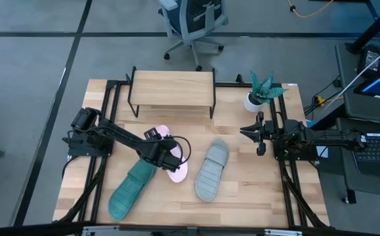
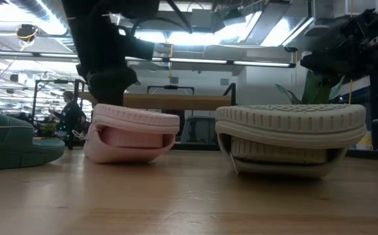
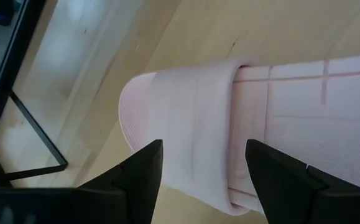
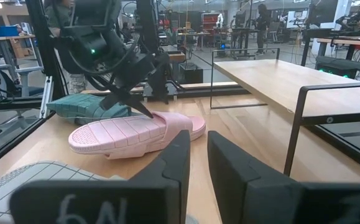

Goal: Pick and place slides into the shelf
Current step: Put the pink pair of slides on the shelf

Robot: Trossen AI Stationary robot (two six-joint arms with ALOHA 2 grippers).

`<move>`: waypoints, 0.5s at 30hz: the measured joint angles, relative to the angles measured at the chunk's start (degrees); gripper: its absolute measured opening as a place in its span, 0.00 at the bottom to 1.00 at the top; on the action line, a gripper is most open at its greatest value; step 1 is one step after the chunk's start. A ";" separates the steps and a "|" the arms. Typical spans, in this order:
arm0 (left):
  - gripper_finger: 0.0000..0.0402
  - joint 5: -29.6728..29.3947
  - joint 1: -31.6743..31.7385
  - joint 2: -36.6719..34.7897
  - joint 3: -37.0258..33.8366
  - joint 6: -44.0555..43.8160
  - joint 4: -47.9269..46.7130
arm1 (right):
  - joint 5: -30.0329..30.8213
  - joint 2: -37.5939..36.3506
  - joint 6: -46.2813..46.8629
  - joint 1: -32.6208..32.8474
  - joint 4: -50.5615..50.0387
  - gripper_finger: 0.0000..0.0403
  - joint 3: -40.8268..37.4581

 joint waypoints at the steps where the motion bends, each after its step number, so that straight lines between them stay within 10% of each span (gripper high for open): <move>1: 0.55 -0.01 0.00 0.00 -0.19 0.05 -0.02 | 0.00 0.00 0.00 0.00 0.02 0.15 0.00; 15: 0.55 0.01 2.67 -0.07 -1.55 3.50 2.58 | -0.01 0.00 0.00 0.00 0.28 0.15 0.00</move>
